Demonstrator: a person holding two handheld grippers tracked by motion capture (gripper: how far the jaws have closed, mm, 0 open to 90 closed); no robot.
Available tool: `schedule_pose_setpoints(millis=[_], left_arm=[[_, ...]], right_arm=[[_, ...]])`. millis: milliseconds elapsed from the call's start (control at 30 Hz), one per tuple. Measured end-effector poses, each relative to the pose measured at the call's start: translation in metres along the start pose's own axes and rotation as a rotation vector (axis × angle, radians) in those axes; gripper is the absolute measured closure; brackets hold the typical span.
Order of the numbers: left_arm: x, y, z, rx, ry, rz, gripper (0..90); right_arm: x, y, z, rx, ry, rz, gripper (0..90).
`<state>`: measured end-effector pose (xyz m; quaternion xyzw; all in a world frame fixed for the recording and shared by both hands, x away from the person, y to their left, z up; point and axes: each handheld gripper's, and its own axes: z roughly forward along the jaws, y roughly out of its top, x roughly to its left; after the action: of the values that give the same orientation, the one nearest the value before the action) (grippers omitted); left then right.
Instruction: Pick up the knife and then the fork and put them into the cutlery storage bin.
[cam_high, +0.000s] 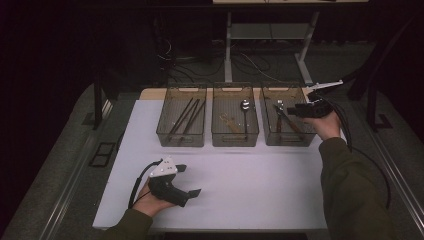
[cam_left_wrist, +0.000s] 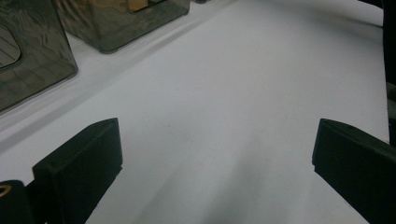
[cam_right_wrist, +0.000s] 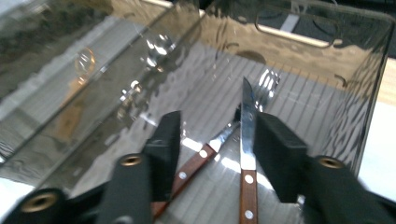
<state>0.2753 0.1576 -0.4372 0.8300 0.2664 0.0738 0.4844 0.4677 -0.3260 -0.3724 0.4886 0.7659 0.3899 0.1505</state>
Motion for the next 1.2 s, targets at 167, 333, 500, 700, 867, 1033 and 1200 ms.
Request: schedule_pose_setpoints(millis=[167, 333, 500, 700, 867, 1033, 1200], left_arm=[[0.001, 0.0, -0.001, 0.002, -0.004, 0.003, 0.4], [0.001, 0.0, -0.001, 0.006, -0.006, 0.001, 0.4], [0.001, 0.0, 0.0, 0.012, -0.006, 0.002, 0.4], [0.001, 0.0, 0.0, 0.013, -0.007, -0.001, 0.4], [0.001, 0.0, 0.001, 0.015, -0.012, -0.002, 0.4], [0.0, -0.001, 0.001, 0.018, -0.014, -0.001, 0.4], [0.0, -0.001, 0.002, 0.023, -0.015, -0.001, 0.4]], right_arm=[[0.005, -0.003, -0.005, -0.023, 0.06, -0.007, 31.2], [0.015, -0.01, -0.013, -0.054, 0.094, -0.009, 23.7], [0.029, -0.019, -0.022, -0.056, 0.076, -0.045, 18.3], [0.044, -0.033, -0.035, -0.093, 0.075, -0.073, 15.6], [0.06, -0.045, -0.042, -0.102, 0.073, -0.103, 14.6], [0.074, -0.061, -0.048, -0.115, 0.08, -0.108, 14.6], [0.085, -0.079, -0.051, -0.117, 0.085, -0.125, 14.6]])
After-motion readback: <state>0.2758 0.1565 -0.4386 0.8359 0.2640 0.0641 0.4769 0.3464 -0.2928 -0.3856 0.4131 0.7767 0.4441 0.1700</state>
